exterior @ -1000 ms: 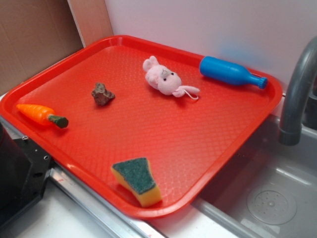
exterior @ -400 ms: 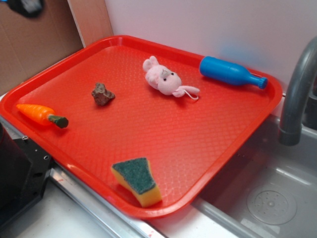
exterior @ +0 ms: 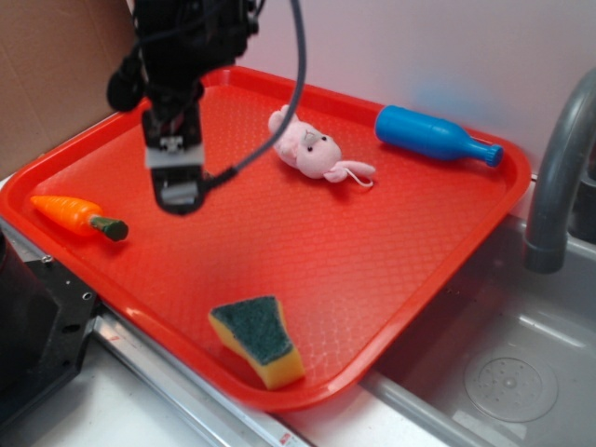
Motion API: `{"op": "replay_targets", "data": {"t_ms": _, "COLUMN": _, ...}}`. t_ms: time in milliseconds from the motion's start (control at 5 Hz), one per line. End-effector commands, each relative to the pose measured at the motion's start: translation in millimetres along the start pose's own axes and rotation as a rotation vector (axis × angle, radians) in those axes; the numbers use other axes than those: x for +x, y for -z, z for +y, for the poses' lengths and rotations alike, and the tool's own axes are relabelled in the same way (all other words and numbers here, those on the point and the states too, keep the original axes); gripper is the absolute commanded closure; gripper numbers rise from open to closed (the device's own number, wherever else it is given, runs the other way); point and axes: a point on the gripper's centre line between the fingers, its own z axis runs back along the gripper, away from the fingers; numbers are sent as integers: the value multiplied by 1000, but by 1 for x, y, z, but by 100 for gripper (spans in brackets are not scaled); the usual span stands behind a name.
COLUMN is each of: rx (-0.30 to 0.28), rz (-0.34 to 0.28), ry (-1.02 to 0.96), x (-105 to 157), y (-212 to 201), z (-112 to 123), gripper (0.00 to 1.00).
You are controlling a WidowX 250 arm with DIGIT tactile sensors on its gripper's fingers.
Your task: Grab the green sponge.
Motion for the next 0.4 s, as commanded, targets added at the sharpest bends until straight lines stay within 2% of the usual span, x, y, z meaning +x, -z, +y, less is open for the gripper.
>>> {"op": "replay_targets", "data": {"t_ms": 0, "rx": 89, "rz": -172, "ry": 482, "x": -27, "y": -2, "z": -25, "gripper": 0}}
{"op": "replay_targets", "data": {"t_ms": 200, "rx": 13, "rz": -252, "ry": 724, "x": -17, "y": 18, "z": -18, "gripper": 0}}
